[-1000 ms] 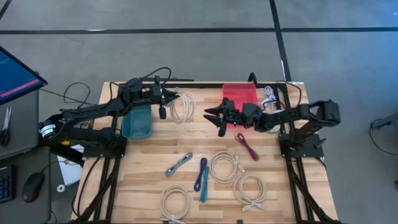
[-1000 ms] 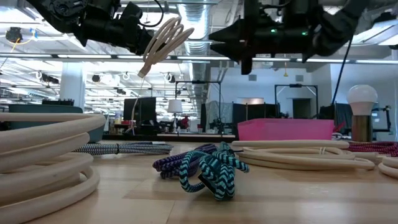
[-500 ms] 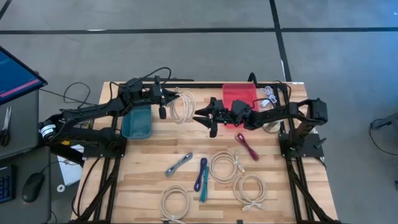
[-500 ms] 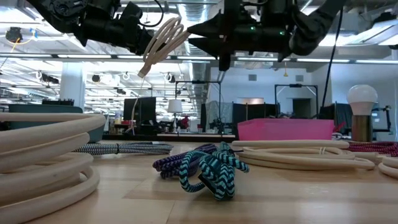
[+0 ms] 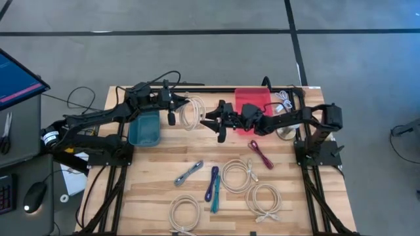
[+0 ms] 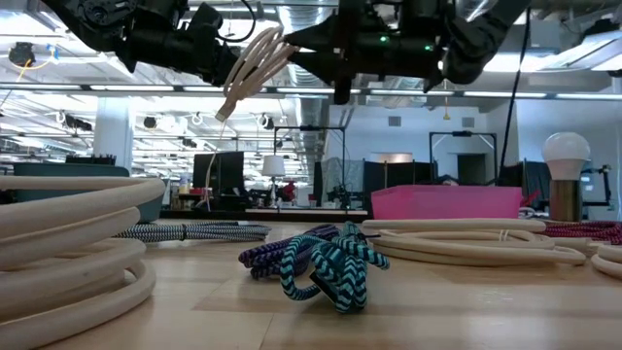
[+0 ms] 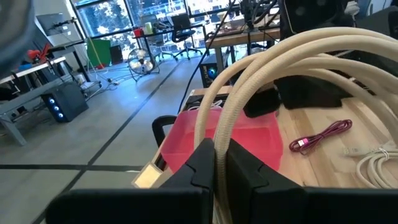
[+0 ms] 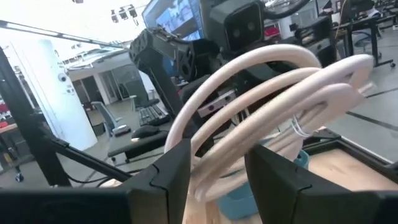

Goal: Pick & Place USB Port
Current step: Put the brown display cable in the pink bin

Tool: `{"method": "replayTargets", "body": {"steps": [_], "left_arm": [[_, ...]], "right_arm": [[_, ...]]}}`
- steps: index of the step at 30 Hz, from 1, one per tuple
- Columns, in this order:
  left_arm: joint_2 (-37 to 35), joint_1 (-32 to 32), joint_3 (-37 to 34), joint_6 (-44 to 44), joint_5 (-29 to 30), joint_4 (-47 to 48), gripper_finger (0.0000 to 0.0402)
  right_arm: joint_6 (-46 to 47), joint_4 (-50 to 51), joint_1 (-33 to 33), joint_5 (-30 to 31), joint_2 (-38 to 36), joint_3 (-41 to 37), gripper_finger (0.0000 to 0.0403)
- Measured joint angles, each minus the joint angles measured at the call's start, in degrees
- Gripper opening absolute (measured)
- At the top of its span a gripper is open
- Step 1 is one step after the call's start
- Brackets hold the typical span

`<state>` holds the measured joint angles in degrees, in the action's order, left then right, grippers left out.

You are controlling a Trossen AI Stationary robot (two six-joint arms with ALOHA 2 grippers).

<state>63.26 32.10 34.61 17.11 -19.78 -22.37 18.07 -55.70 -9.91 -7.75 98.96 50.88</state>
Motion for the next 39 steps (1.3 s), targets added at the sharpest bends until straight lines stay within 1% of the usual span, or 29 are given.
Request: {"method": "replayTargets", "body": {"steps": [5,8,11,16,17,19,23,27,32,39], "left_arm": [[0.0,0.0,0.0,0.2,0.1,0.1,0.0015],[0.0,0.1,0.0,0.2,0.2,0.5,0.0015],[0.0,0.1,0.0,0.2,0.3,0.4,0.0015],[0.0,0.0,0.1,0.3,0.2,-0.2,0.0015],[0.0,0.0,0.1,0.3,0.2,-0.2,0.0015],[0.0,0.0,0.1,0.2,0.0,0.0,0.0015],[0.0,0.0,0.1,-0.2,0.0,0.4,0.0021],[0.0,0.0,0.1,-2.9,0.0,0.4,0.0044],[-0.2,0.6,0.1,-3.1,0.5,0.8,0.0069],[-2.7,2.0,0.0,-2.8,0.4,5.0,0.0069]], "right_arm": [[0.0,-0.1,-0.1,-1.3,4.2,3.7,0.0143],[0.0,-0.2,-0.2,-1.6,5.3,4.5,0.0131],[0.0,0.0,-0.2,-1.6,5.4,4.5,0.0104],[-1.6,0.3,-0.2,-1.9,5.3,4.5,0.0027],[-1.8,0.3,-0.2,-1.9,5.3,4.4,0.0022],[-2.6,0.4,-0.3,-2.9,5.3,4.4,0.0022],[-2.9,1.2,-0.3,-3.0,5.3,4.4,0.0023],[-4.8,1.4,-0.3,-3.0,5.3,4.4,0.0023],[-5.1,1.2,-1.3,-4.1,5.1,3.7,0.0023],[-4.7,0.6,-4.2,-3.9,-0.3,-1.4,0.0022]]}}
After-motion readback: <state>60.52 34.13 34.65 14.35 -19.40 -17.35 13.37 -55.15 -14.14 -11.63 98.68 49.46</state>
